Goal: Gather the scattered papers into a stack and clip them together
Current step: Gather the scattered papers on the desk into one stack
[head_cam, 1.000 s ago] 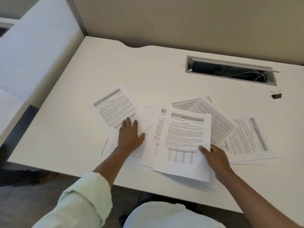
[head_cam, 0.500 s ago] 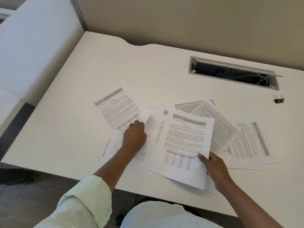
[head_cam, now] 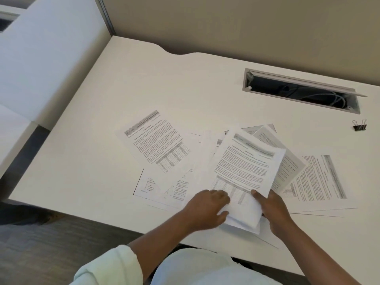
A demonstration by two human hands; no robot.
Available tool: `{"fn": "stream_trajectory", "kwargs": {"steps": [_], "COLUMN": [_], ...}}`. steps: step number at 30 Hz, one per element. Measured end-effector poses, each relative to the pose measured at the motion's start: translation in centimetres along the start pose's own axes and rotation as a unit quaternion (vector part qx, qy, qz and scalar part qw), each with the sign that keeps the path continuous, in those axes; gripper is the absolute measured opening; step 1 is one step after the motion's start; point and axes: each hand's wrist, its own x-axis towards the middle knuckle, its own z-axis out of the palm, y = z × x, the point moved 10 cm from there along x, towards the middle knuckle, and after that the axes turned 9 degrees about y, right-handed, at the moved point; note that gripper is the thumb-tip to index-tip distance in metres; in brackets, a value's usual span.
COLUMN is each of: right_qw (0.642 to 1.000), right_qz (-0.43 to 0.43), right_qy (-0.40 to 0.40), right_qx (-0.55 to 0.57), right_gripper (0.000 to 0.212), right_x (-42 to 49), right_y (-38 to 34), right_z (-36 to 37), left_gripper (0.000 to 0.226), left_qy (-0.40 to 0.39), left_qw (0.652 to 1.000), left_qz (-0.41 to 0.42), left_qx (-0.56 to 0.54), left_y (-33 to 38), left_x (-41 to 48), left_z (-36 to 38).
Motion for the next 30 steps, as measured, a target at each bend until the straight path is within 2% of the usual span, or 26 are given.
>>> {"fn": "stream_trajectory", "kwargs": {"steps": [2, 4, 8, 10, 12, 16, 18, 21, 22, 26, 30], "right_qw": [1.000, 1.000, 1.000, 1.000, 1.000, 1.000, 1.000, 1.000, 1.000, 1.000, 0.999], "right_qz": [-0.005, -0.002, -0.003, 0.006, 0.010, 0.011, 0.011, 0.002, -0.002, -0.008, -0.015], "right_qy": [0.010, 0.008, 0.004, 0.005, 0.005, 0.007, 0.003, -0.003, -0.004, -0.012, -0.039], "right_qx": [-0.015, -0.012, -0.008, -0.001, 0.003, 0.001, 0.000, -0.007, -0.010, -0.015, -0.027], "right_gripper": [0.030, 0.028, 0.031, 0.034, 0.036, 0.038, 0.039, 0.041, 0.041, 0.041, 0.043], "right_x": [0.3, 0.4, 0.6, 0.8, 0.9, 1.0, 1.1, 1.2, 1.2, 1.5, 1.6], "right_y": [0.0, 0.0, 0.4, 0.6, 0.9, 1.2, 1.2, 1.0, 1.0, 0.9, 0.8], "right_z": [-0.4, -0.7, -0.9, -1.0, -0.9, -0.7, -0.5, -0.5, -0.5, -0.9, -1.2], "left_gripper": [0.050, 0.076, 0.135, 0.150, 0.153, 0.139, 0.116, 0.066, 0.058, 0.041, 0.030], "left_qy": [0.029, 0.067, -0.027, -0.050, -0.048, 0.023, 0.081, 0.147, 0.157, 0.223, 0.312], "left_qw": [0.996, 0.986, 0.941, 0.931, 0.935, 0.943, 0.940, 0.931, 0.926, 0.901, 0.871], "left_qz": [-0.079, -0.150, -0.304, -0.335, -0.330, -0.315, -0.318, -0.324, -0.331, -0.346, -0.368], "left_qx": [-0.012, 0.039, 0.150, 0.133, 0.123, 0.104, 0.088, 0.083, 0.087, 0.138, 0.098], "left_y": [-3.6, -8.3, -17.7, -19.9, -20.3, -19.8, -19.6, -18.9, -18.8, -18.5, -18.2], "left_x": [-0.4, -0.9, -4.1, -5.7, -6.3, -6.6, -6.8, -6.3, -6.2, -6.3, -6.6], "left_z": [-2.1, -4.7, -6.6, -6.6, -6.6, -6.8, -7.4, -9.6, -10.4, -13.8, -16.8]}}
